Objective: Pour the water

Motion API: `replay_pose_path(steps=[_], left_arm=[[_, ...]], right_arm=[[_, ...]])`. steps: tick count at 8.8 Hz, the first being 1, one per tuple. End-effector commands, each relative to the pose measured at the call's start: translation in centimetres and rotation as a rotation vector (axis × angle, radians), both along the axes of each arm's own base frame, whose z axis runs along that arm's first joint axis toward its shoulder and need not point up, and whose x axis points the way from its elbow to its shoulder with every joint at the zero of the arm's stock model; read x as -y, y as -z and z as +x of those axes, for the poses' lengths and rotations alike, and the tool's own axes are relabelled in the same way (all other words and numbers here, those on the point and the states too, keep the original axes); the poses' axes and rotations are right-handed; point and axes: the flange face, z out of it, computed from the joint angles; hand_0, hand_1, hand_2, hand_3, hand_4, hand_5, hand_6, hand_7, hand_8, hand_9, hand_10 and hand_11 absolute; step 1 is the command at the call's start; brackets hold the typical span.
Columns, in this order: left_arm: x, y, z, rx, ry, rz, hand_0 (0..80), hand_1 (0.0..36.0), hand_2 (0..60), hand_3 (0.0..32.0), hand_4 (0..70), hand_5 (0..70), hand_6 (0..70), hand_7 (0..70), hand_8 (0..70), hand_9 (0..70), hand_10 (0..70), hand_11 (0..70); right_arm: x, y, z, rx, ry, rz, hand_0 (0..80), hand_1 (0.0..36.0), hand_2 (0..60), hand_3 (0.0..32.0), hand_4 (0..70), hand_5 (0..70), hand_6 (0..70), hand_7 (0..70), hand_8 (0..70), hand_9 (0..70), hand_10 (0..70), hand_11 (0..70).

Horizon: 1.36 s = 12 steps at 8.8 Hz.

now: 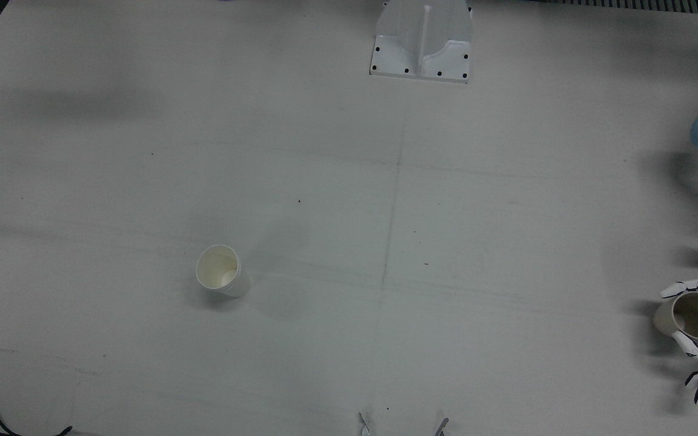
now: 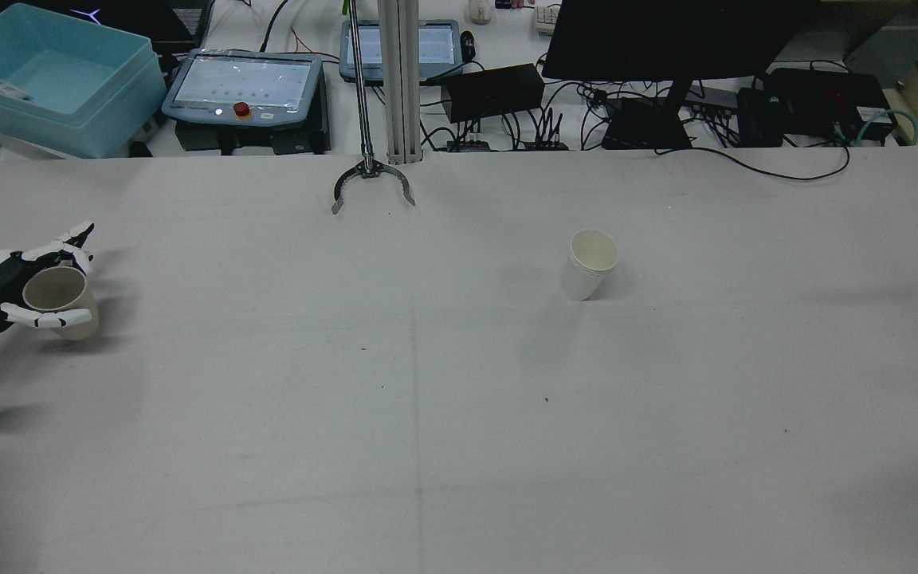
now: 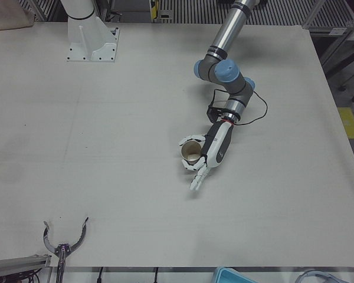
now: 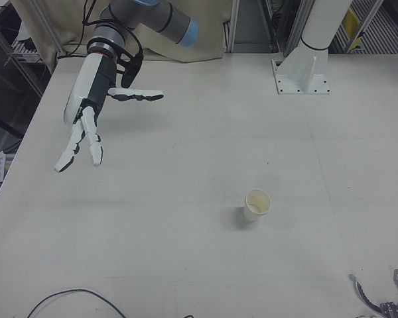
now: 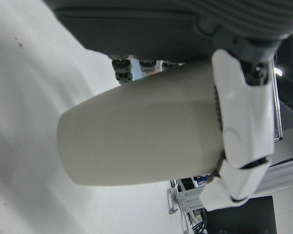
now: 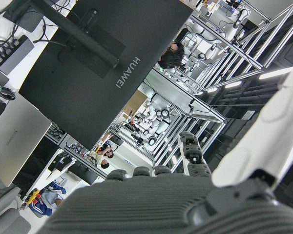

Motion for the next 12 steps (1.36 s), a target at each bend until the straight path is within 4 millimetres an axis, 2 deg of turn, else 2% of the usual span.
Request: replay_pose_path(steps=[1, 2, 3, 4, 5, 6, 7, 8, 10, 11, 12], left_arm=[[-0.2, 4.1, -0.5, -0.087, 0.006, -0.029, 49.9, 36.0, 60.0, 0.0, 27.7, 63.3, 1.7, 7.1, 1.5, 2.1, 4.7, 10.0], [-0.3, 5.1, -0.5, -0.094, 0.005, -0.025, 50.6, 36.0, 60.0, 0.0, 28.2, 63.9, 1.9, 7.5, 1.6, 2.1, 4.7, 10.0], [-0.2, 5.4, -0.7, -0.1, 0.007, -0.026, 50.2, 36.0, 60.0, 0.0, 28.1, 63.4, 1.9, 7.4, 1.5, 2.1, 4.6, 9.9], [-0.2, 5.3, -1.0, -0.109, 0.008, -0.036, 50.1, 36.0, 60.0, 0.0, 27.9, 63.5, 1.9, 7.5, 1.5, 2.0, 4.6, 9.8], [0.0, 5.2, -2.1, -0.11, 0.026, -0.039, 49.6, 36.0, 60.0, 0.0, 28.0, 62.8, 2.0, 7.6, 1.5, 2.1, 4.6, 9.8], [0.0, 5.4, -2.7, -0.112, 0.033, -0.036, 50.0, 36.0, 60.0, 0.0, 28.5, 62.8, 2.2, 7.8, 1.6, 2.2, 4.6, 9.9], [-0.6, 5.1, -3.1, -0.109, 0.034, -0.039, 49.9, 36.0, 60.0, 0.0, 28.6, 63.1, 2.2, 8.0, 1.6, 2.2, 4.5, 9.7], [-0.8, 4.9, -3.2, -0.106, 0.032, -0.043, 49.8, 36.0, 60.0, 0.0, 28.5, 63.2, 2.1, 8.0, 1.4, 2.1, 4.5, 9.7], [-0.8, 4.8, -3.1, -0.105, 0.031, -0.044, 49.8, 36.0, 60.0, 0.0, 27.8, 63.3, 2.1, 7.8, 1.4, 2.1, 4.5, 9.6], [-1.0, 4.5, -3.4, -0.102, 0.033, -0.047, 49.8, 36.0, 60.0, 0.0, 27.7, 63.5, 2.0, 7.8, 1.4, 2.1, 4.5, 9.7], [-0.9, 4.7, -3.6, -0.107, 0.037, -0.044, 49.9, 36.0, 60.0, 0.0, 27.6, 63.5, 2.1, 7.9, 1.4, 2.1, 4.5, 9.6]], right_arm=[[2.5, -5.0, -4.9, -0.012, 0.074, -0.02, 39.6, 5.9, 1.3, 0.0, 3.0, 2.5, 0.0, 0.0, 0.6, 0.0, 0.0, 0.0], [4.2, -6.7, -6.6, -0.002, 0.058, -0.001, 39.2, 5.7, 1.1, 0.0, 2.4, 1.8, 0.0, 0.0, 0.7, 0.0, 0.0, 0.1], [4.8, -7.0, -9.8, -0.004, 0.062, -0.003, 39.2, 5.7, 1.4, 0.0, 2.7, 2.0, 0.0, 0.0, 0.9, 0.0, 0.0, 0.5], [5.1, -7.2, -13.2, 0.004, 0.061, -0.003, 40.1, 6.2, 2.0, 0.0, 3.6, 2.4, 0.0, 0.0, 0.8, 0.0, 0.0, 0.4], [5.8, -6.3, -16.5, 0.055, 0.06, 0.028, 41.6, 7.4, 2.9, 0.0, 3.3, 1.8, 0.0, 0.0, 0.9, 0.0, 0.0, 0.7], [4.3, -6.7, -21.0, 0.133, 0.083, 0.02, 42.2, 8.1, 3.7, 0.0, 3.1, 1.1, 0.0, 0.0, 0.9, 0.0, 0.2, 1.2], [2.7, -6.8, -24.2, 0.202, 0.065, 0.019, 42.0, 8.0, 3.4, 0.0, 3.1, 0.7, 0.0, 0.0, 0.8, 0.0, 0.1, 1.1], [1.8, -7.3, -26.2, 0.219, 0.076, 0.01, 41.8, 7.9, 3.2, 0.0, 3.1, 1.2, 0.0, 0.0, 1.0, 0.0, 0.1, 1.1], [2.2, -7.5, -27.9, 0.222, 0.09, 0.003, 41.5, 7.6, 3.2, 0.0, 3.5, 1.2, 0.0, 0.0, 0.8, 0.0, 0.1, 1.0], [2.3, -9.1, -28.2, 0.197, 0.089, -0.021, 41.1, 7.3, 3.2, 0.0, 3.3, 1.3, 0.0, 0.0, 0.9, 0.0, 0.2, 1.2], [3.5, -10.6, -29.6, 0.178, 0.087, -0.037, 41.1, 7.3, 3.1, 0.0, 3.4, 1.5, 0.0, 0.0, 0.9, 0.0, 0.3, 1.3]])
